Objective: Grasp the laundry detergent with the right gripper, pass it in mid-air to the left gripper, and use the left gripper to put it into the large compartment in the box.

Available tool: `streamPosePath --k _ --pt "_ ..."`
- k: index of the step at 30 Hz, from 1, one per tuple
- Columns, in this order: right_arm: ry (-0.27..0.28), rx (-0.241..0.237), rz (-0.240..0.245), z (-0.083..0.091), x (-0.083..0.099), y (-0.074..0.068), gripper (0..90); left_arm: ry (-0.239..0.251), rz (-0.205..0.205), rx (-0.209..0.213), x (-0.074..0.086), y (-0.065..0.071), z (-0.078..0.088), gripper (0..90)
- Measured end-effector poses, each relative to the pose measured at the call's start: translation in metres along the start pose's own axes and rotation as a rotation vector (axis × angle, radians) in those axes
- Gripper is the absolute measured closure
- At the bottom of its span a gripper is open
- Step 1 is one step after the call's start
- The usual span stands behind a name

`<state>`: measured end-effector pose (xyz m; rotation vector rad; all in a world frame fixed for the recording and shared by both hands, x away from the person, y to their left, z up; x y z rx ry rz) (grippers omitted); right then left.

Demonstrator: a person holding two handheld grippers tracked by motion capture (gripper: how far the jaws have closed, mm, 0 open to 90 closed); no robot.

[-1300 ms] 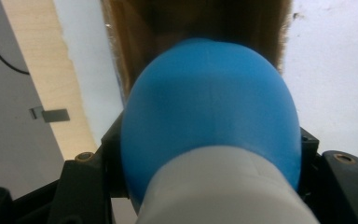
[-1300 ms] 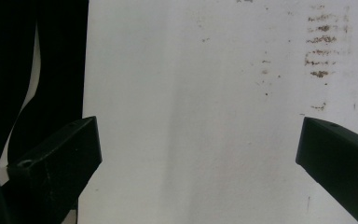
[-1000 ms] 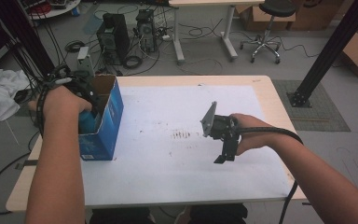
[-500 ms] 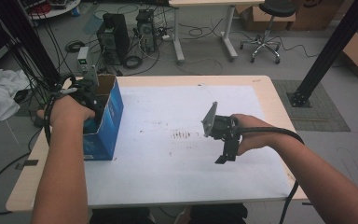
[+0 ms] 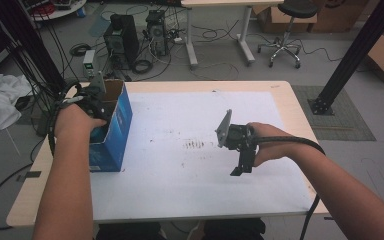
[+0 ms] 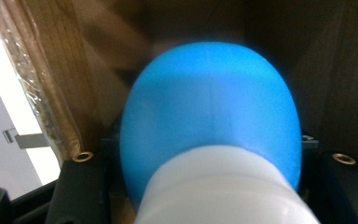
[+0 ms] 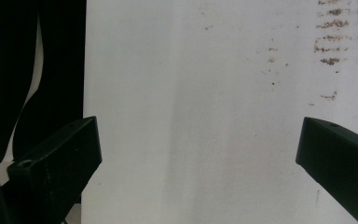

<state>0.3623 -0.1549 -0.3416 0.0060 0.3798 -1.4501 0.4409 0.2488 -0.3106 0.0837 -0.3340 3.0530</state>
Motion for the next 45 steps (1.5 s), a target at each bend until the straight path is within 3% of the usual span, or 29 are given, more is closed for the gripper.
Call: streamPosePath --k 7,14,37,42,45 --pt "-0.001 0.003 -0.001 0.001 0.000 -0.001 0.0 0.005 -0.010 0.002 0.002 -0.001 0.000 37.3" --pt "0.000 0.004 0.003 0.002 0.001 -0.003 0.0 0.012 -0.020 0.004 0.003 0.003 0.001 29.5" --pt "0.004 0.008 0.003 0.000 0.001 -0.002 0.0 0.030 -0.014 -0.021 0.005 0.003 0.010 30.0" --pt "0.006 0.005 0.006 -0.001 0.000 -0.002 0.0 0.029 -0.014 -0.014 0.007 0.003 0.015 28.5" --pt "0.007 0.007 0.006 0.000 0.000 -0.002 0.0 0.041 -0.018 -0.031 0.008 0.002 0.022 27.0"
Point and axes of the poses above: each handheld gripper's, and its own axes: z roughly backward along the jaws, x roughly out of its underside, y roughly to its right, the point moved 2 cm from there along -z, roughly forward along the jaws, and after that the axes turned 10 degrees about -x, right-handed, at the moved point
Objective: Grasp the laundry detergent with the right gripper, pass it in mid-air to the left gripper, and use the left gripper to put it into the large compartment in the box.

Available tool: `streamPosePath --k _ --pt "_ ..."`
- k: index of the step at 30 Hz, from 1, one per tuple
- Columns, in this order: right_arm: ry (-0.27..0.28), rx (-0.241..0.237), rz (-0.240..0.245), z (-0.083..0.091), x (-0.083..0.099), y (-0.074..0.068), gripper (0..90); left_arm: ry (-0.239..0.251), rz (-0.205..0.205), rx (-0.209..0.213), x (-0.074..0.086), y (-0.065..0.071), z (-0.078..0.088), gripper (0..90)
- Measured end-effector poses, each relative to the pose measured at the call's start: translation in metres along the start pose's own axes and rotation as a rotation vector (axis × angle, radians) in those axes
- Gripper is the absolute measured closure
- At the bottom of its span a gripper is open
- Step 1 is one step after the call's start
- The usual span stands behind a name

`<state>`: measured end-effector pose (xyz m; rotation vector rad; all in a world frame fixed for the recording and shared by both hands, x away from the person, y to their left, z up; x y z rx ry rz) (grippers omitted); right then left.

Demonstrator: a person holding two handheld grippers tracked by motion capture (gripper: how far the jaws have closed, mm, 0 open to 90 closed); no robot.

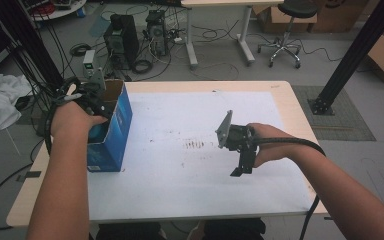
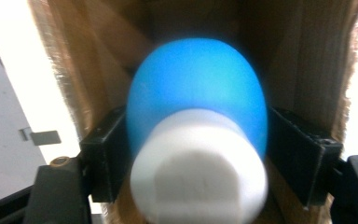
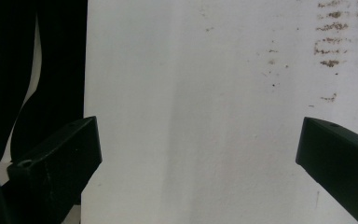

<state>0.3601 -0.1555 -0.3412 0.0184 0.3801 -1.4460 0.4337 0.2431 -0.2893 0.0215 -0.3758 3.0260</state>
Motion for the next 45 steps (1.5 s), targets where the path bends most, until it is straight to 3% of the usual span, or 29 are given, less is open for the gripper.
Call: streamPosePath --k 14,21,28,33,40,45 --pt "-0.001 0.006 0.010 0.001 -0.002 0.000 0.0 0.017 -0.003 -0.016 0.004 -0.002 0.018 19.8" --pt "-0.002 0.002 0.008 0.002 -0.002 -0.001 0.0 0.022 -0.041 -0.011 0.007 0.001 0.036 10.1" --pt "0.000 0.007 0.003 0.003 -0.001 -0.002 0.0 0.055 -0.072 -0.041 0.011 0.002 0.057 9.3" --pt "-0.001 0.009 0.003 0.004 -0.002 -0.002 0.0 0.070 -0.089 -0.036 0.014 0.006 0.071 4.1" --pt "-0.003 0.011 0.005 0.005 -0.003 -0.003 0.0 0.093 -0.154 -0.043 0.018 0.019 0.090 0.3" --pt "-0.011 0.010 0.000 0.007 -0.002 -0.003 0.0 0.128 -0.261 -0.032 0.021 0.033 0.106 0.1"
Point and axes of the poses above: each handheld gripper's, and its own axes: z roughly backward along the jaws, x roughly out of its underside, y roughly to its right, the point moved 2 cm from there along -z, roughly forward along the jaws, and after that the axes turned 10 degrees about -x, right-handed, at the moved point
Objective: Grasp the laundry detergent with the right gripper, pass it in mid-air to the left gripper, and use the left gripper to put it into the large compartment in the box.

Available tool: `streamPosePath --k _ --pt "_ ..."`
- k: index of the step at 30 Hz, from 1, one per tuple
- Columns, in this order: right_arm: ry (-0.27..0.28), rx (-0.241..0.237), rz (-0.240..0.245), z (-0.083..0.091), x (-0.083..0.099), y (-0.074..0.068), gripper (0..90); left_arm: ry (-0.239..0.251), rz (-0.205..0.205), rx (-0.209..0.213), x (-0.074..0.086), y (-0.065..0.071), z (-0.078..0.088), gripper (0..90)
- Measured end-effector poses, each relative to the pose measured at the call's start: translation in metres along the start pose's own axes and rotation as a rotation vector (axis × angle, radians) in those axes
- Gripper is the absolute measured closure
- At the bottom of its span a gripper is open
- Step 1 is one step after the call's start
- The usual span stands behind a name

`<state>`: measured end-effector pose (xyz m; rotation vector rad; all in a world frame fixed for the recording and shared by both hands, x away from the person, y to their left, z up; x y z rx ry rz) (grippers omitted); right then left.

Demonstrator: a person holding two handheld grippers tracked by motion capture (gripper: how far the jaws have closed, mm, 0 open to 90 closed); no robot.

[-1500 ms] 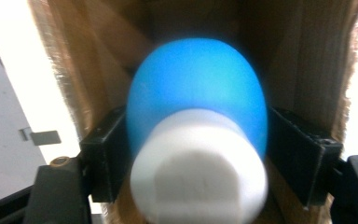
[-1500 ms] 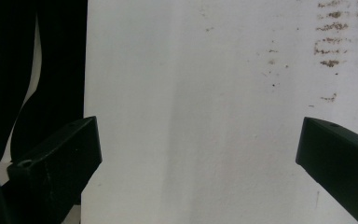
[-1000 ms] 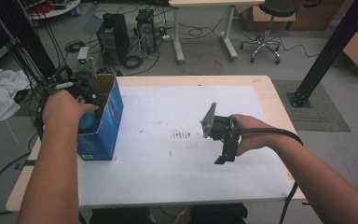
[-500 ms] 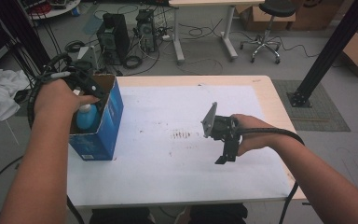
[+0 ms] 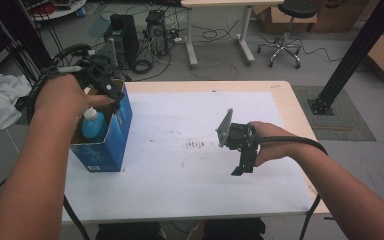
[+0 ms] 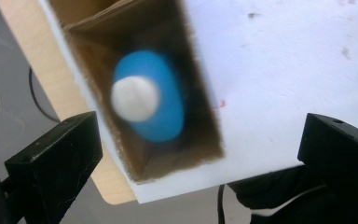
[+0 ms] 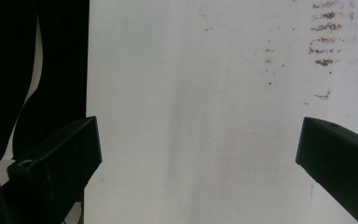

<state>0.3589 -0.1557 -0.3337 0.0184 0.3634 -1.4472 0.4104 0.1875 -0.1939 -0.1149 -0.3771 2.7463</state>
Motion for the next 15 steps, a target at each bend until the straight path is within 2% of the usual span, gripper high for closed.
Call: streamPosePath --k 6,10,12,13,15 --pt "-0.013 -0.006 -0.001 0.003 -0.001 0.000 0.0 0.062 -0.125 0.014 -0.005 0.021 0.019 0.1" --pt "-0.030 -0.002 -0.005 0.005 -0.002 0.000 0.0 0.088 -0.251 0.034 -0.008 0.042 0.027 0.1" --pt "-0.036 -0.002 -0.008 0.006 -0.002 0.000 0.0 0.094 -0.335 0.043 -0.009 0.052 0.030 0.1" --pt "-0.038 -0.001 -0.009 0.007 -0.003 0.000 0.0 0.114 -0.382 0.044 -0.009 0.059 0.032 0.1" --pt "-0.041 -0.001 -0.010 0.008 -0.003 0.000 0.0 0.125 -0.420 0.070 -0.011 0.067 0.035 0.1"
Point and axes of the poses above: each handheld gripper's, and its own axes: z roughly backward along the jaws, x roughly out of its underside, y roughly to its right, the point moved 2 cm from there along -z, roughly forward along the jaws, and after that the axes turned 10 degrees about -x, right-handed, at the moved point
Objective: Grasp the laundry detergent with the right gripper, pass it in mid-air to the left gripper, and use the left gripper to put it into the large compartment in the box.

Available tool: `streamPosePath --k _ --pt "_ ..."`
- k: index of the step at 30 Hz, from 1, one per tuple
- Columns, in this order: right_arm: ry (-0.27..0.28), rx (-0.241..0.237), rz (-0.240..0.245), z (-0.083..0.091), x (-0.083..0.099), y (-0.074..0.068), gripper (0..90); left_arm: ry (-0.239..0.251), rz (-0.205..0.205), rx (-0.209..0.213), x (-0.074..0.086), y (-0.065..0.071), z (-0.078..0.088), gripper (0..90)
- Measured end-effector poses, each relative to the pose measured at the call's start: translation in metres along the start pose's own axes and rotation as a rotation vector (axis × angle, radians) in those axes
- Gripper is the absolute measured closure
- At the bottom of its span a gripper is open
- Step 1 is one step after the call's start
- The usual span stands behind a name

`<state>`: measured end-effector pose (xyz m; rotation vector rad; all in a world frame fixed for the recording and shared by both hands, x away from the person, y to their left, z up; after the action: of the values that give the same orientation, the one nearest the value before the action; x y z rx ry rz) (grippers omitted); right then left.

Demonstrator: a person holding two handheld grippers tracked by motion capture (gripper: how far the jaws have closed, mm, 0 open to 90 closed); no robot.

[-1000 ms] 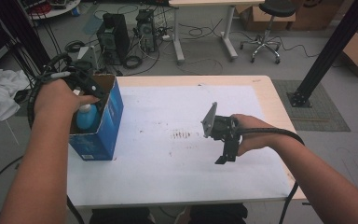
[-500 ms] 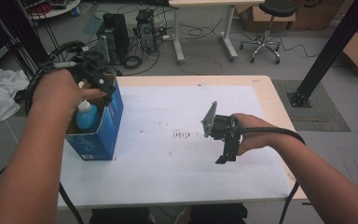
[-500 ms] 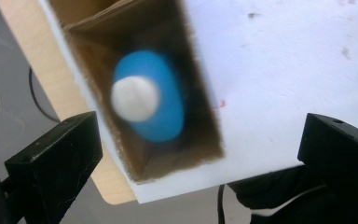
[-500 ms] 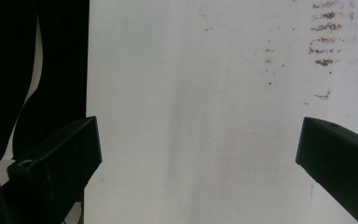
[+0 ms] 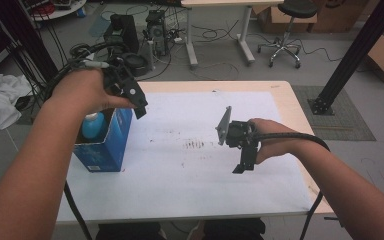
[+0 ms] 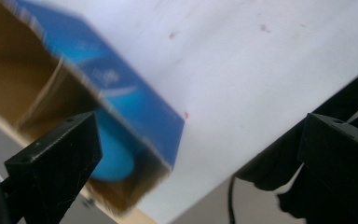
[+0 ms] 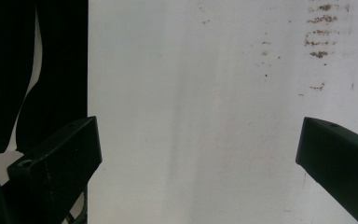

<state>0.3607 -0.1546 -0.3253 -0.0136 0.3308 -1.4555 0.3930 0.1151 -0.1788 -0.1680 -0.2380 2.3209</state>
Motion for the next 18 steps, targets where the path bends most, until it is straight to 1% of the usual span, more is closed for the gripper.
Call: streamPosePath --k 3,4,5,6,7,8,9,10,11,12,14,15,16,17,18 --pt "-0.007 0.004 -0.010 0.002 0.001 0.000 0.0 0.041 -0.056 0.014 -0.006 0.009 0.002 0.1" --pt "-0.008 0.004 -0.013 0.002 0.001 -0.001 0.0 0.065 -0.097 0.020 -0.008 0.012 0.002 0.1" --pt "-0.011 0.002 -0.018 0.002 0.002 -0.002 0.0 0.076 -0.127 0.024 -0.010 0.016 0.002 0.1" --pt "-0.017 0.001 -0.022 0.002 0.002 -0.003 0.0 0.084 -0.166 0.024 -0.012 0.019 0.001 0.1" --pt "-0.022 0.000 -0.023 0.002 0.003 -0.004 0.0 0.100 -0.220 0.019 -0.013 0.024 -0.001 0.1" --pt "-0.032 -0.001 -0.029 0.002 0.004 -0.005 0.0 0.103 -0.249 0.016 -0.013 0.027 -0.001 0.1" --pt "-0.034 -0.002 -0.030 0.002 0.005 -0.005 0.0 0.114 -0.290 0.015 -0.014 0.031 -0.003 0.1" --pt "-0.039 0.000 -0.032 0.003 0.006 -0.006 0.0 0.123 -0.323 0.023 -0.014 0.035 -0.004 0.1" --pt "-0.044 0.000 -0.036 0.003 0.006 -0.006 0.0 0.130 -0.356 0.038 -0.014 0.038 -0.005 0.1" --pt "-0.047 0.002 -0.036 0.004 0.007 -0.006 0.0 0.137 -0.401 0.048 -0.014 0.041 -0.006 0.1" --pt "-0.049 0.006 -0.039 0.005 0.008 -0.006 0.0 0.139 -0.473 0.073 -0.013 0.049 -0.010 0.1" --pt "-0.052 0.007 -0.044 0.006 0.008 -0.006 0.0 0.139 -0.517 0.087 -0.012 0.054 -0.012 0.1" --pt "-0.050 0.009 -0.037 0.007 0.008 -0.006 0.0 0.133 -0.538 0.094 -0.012 0.057 -0.013 0.1" --pt "-0.051 0.010 -0.040 0.007 0.008 -0.006 0.0 0.130 -0.567 0.097 -0.011 0.061 -0.014 0.1" --pt "-0.046 0.010 -0.038 0.008 0.007 -0.006 0.0 0.127 -0.584 0.100 -0.011 0.064 -0.016 0.1"
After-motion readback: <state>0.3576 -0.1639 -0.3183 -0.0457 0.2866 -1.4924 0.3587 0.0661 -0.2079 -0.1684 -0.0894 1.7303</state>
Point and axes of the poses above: each handheld gripper's, and its own axes: z roughly backward along the jaws, x roughly out of its underside, y roughly to its right, the point moved 2 cm from there along -z, roughly forward along the jaws, and after that the axes turned 10 degrees about -x, right-handed, at the moved point
